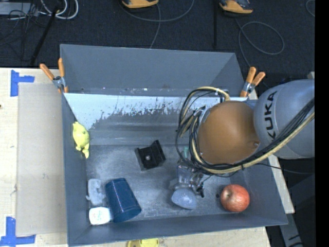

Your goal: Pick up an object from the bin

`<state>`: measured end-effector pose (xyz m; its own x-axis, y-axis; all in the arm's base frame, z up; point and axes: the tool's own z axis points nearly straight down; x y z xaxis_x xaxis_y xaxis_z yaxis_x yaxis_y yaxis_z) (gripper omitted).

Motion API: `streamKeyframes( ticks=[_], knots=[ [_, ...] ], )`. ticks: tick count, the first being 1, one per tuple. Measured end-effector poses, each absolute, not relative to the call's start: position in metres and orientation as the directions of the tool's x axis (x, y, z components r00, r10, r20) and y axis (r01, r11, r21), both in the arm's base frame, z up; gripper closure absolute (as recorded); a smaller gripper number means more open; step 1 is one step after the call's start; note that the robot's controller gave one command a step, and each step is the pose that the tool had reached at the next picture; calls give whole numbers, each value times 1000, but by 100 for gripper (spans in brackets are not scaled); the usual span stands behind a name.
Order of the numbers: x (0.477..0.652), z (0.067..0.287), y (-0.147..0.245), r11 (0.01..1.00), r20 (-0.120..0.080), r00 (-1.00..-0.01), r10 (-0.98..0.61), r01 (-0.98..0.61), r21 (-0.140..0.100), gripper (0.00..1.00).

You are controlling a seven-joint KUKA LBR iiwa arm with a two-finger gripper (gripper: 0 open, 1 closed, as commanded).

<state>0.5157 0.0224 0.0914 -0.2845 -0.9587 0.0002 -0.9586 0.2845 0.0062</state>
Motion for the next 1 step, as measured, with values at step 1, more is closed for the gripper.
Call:
streamKeyframes(
  ticks=[1],
  knots=[
    [517, 104, 23, 285, -1, -285, -959, -959, 3, 100]
  ],
)
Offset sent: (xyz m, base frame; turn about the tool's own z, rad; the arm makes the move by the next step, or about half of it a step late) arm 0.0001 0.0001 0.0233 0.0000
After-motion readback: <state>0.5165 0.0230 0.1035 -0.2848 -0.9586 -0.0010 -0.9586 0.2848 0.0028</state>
